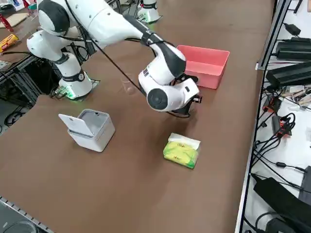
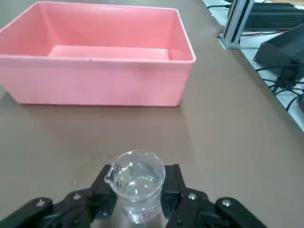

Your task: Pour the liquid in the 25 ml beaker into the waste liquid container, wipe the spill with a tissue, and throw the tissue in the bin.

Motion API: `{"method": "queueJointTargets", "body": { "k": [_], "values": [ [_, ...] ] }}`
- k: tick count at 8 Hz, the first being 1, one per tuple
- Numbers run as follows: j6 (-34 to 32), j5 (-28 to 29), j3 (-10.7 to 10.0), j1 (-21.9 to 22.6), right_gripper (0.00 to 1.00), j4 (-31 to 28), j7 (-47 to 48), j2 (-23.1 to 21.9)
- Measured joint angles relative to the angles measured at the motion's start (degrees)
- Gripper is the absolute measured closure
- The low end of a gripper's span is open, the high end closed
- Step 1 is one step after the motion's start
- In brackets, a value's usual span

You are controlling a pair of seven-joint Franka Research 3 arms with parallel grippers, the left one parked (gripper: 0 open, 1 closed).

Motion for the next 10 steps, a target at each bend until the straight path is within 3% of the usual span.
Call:
{"method": "queueJointTargets", "body": {
  "k": [2,4,6,10],
  "values": [
    [1.3,-0.8,-0.2,2.5,0.51,0.0,3.5,-1.7],
    [2.2,-0.9,-2.8,6.9,0.51,0.0,6.0,-2.5],
    [2.4,-0.9,-9.5,14.3,0.51,0.0,8.5,-3.6],
    [2.3,-0.9,-28.9,35.9,0.51,0.0,17.6,-4.8]
  ]
}}
